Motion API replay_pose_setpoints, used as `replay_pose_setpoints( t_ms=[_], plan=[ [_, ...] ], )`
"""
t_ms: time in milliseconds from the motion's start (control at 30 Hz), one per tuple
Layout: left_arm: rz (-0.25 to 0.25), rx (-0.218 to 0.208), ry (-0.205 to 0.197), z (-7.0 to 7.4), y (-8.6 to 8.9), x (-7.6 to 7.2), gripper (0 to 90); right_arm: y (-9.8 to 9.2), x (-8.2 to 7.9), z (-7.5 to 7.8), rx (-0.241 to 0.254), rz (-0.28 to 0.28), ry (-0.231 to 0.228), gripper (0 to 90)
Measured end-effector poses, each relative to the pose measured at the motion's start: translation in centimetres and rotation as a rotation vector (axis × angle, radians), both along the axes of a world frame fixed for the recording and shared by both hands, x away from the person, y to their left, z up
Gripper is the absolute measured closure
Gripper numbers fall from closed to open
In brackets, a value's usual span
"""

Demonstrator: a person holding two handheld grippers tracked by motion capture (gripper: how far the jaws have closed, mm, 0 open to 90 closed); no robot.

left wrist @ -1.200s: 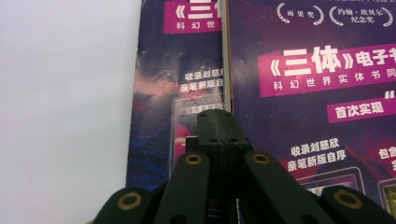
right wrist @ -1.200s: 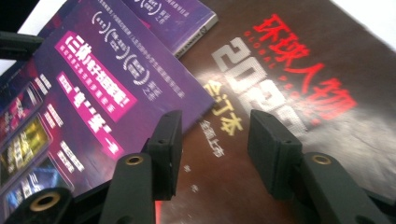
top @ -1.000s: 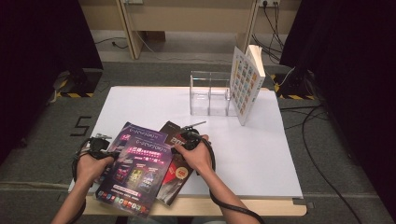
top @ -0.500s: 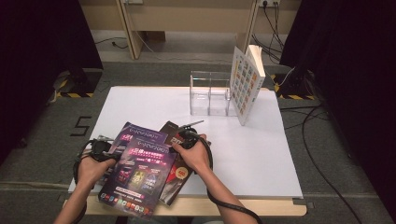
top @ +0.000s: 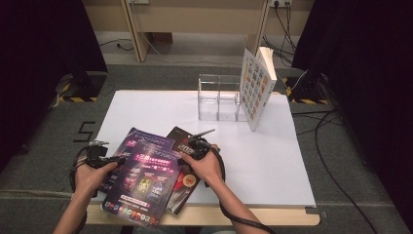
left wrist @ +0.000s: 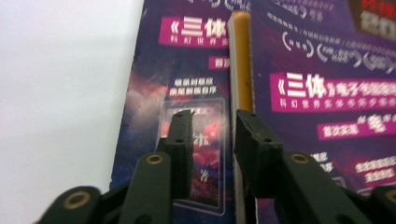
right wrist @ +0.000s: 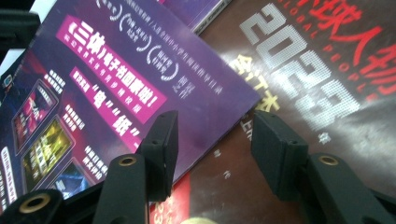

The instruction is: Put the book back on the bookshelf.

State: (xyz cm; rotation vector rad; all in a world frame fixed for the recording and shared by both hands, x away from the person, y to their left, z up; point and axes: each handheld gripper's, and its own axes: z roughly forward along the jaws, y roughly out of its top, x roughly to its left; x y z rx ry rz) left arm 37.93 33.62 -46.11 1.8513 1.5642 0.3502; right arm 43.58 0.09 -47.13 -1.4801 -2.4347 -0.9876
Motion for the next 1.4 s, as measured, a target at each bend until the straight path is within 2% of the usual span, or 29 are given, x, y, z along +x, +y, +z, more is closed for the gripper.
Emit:
replay_pose_setpoints(
  t_ms=[67, 100, 167, 233, 367, 467, 633, 667, 833, 900, 1033, 1200, 1300, 1400],
  plan=[
    [-0.008, -0.026, -0.016, 0.2, -0.1, 0.1, 58.5, 0.1, -0.3, 0.1, 0.003, -0.011, 0.019, 51.8],
    [-0.009, -0.04, -0.015, 0.3, -0.2, 0.2, 57.0, 0.0, -0.3, 0.0, 0.001, 0.002, 0.005, 51.8],
    [-0.003, -0.037, -0.025, 0.6, -0.3, 0.4, 53.1, 0.0, -0.4, 0.0, 0.004, -0.004, 0.01, 51.8],
    [0.014, -0.054, -0.037, 1.1, -0.1, 0.5, 50.0, 0.0, -0.4, 0.0, 0.007, -0.006, 0.009, 51.8],
    [0.007, -0.026, -0.04, 1.6, -0.4, 0.8, 46.8, 0.0, -0.5, 0.0, 0.009, -0.004, 0.005, 51.7],
    [0.025, -0.004, -0.048, 2.0, -0.3, 0.9, 45.0, -0.1, -0.5, -0.1, 0.01, -0.003, 0.001, 51.6],
    [0.037, -0.004, -0.054, 2.5, -0.1, 1.0, 43.2, 0.0, -0.6, 0.0, 0.008, -0.015, 0.011, 51.4],
    [0.028, -0.01, -0.048, 2.5, -0.2, 1.0, 42.8, 0.0, -0.6, 0.0, 0.005, -0.005, -0.002, 51.3],
    [-0.027, -0.037, 0.026, 1.2, -1.4, 1.5, 38.6, 0.1, -0.7, -0.1, 0.009, -0.003, -0.005, 51.2],
    [-0.034, -0.054, 0.053, 0.6, -1.8, 1.7, 38.2, 0.2, -0.8, -0.1, 0.009, 0.001, 0.0, 51.2],
    [-0.043, -0.06, 0.089, -0.2, -2.2, 2.0, 36.8, 0.4, -1.0, -0.1, 0.013, 0.009, 0.006, 51.6],
    [-0.049, -0.063, 0.111, -0.8, -2.4, 2.1, 36.4, 0.6, -1.1, 0.0, 0.013, -0.002, 0.022, 51.8],
    [-0.049, -0.063, 0.106, -0.9, -2.5, 2.1, 36.0, 0.7, -1.2, -0.1, 0.011, 0.012, 0.002, 51.9],
    [-0.059, -0.067, 0.108, -0.9, -2.7, 2.1, 36.1, 1.1, -1.3, 0.0, 0.007, 0.002, 0.011, 51.8]
  ],
)
